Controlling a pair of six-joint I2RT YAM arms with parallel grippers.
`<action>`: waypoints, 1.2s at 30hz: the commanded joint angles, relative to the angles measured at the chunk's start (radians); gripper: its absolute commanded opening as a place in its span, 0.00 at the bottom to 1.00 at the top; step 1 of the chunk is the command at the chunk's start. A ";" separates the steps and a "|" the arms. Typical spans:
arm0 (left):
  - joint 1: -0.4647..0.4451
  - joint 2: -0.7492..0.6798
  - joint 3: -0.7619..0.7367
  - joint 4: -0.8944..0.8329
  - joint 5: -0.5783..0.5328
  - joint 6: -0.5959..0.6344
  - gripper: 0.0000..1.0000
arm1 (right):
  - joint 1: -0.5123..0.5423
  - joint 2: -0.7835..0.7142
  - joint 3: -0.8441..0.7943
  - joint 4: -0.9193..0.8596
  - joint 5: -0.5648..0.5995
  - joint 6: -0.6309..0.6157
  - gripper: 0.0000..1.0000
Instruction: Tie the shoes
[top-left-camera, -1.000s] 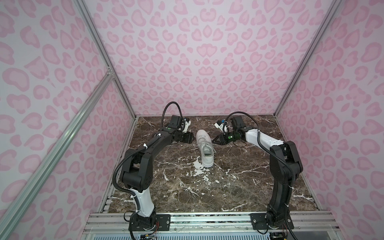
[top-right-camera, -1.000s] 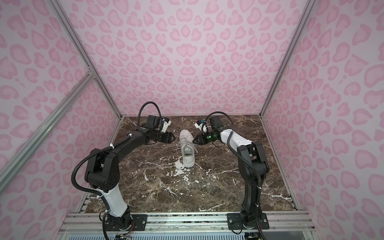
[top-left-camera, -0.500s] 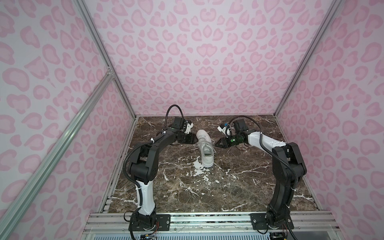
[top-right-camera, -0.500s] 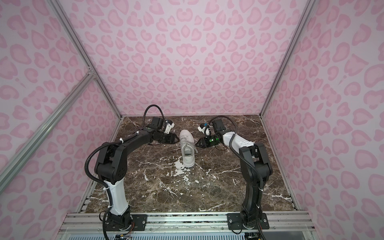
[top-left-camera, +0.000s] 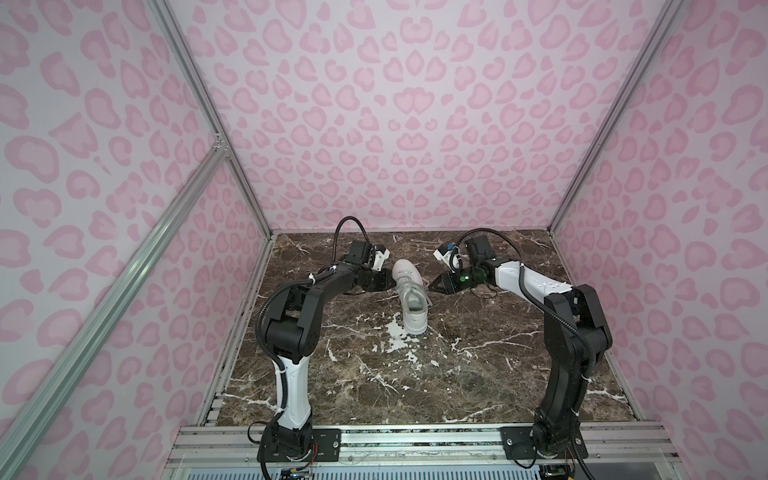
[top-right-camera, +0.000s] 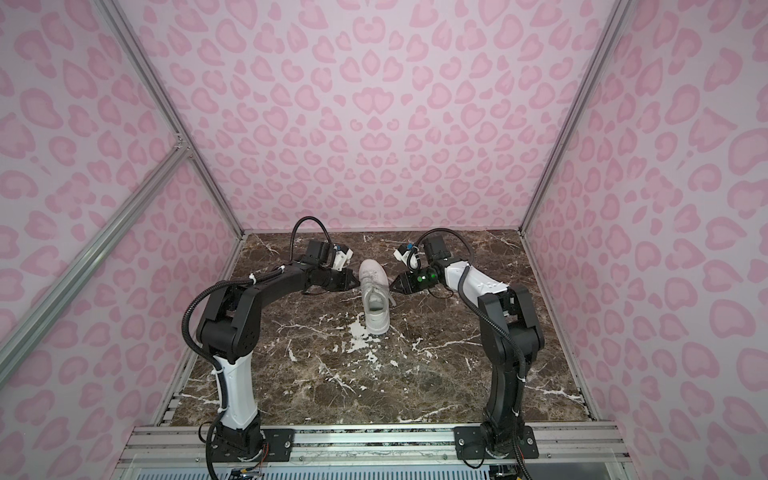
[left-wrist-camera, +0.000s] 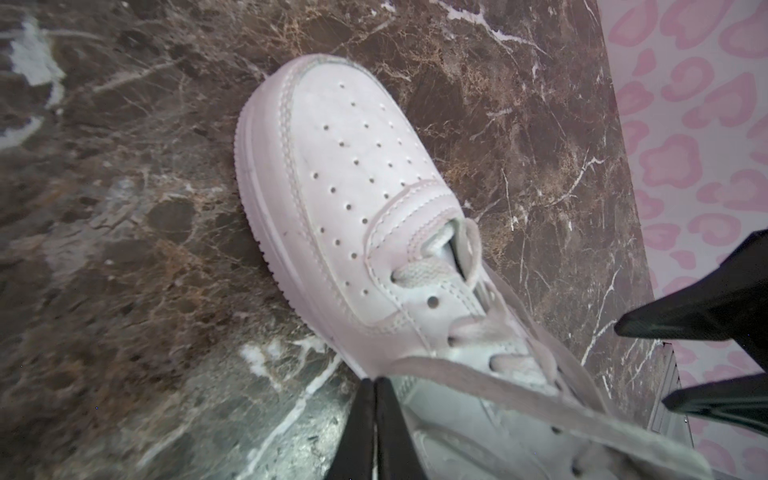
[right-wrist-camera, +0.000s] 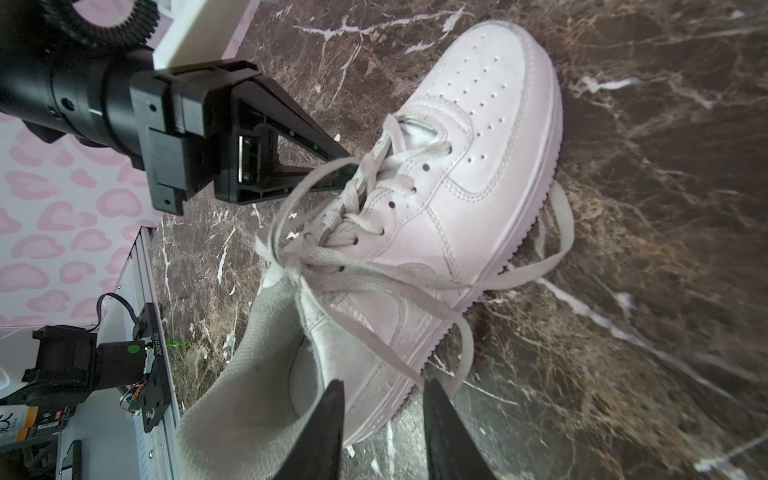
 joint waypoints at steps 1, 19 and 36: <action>0.003 -0.041 0.003 -0.016 -0.091 0.010 0.04 | 0.009 0.015 0.009 0.002 -0.014 0.000 0.34; 0.005 -0.124 -0.019 -0.125 -0.317 -0.022 0.03 | 0.078 0.057 0.090 -0.038 0.029 -0.066 0.35; 0.023 -0.061 -0.011 -0.144 -0.283 -0.010 0.03 | 0.036 0.025 0.060 -0.059 0.113 -0.064 0.36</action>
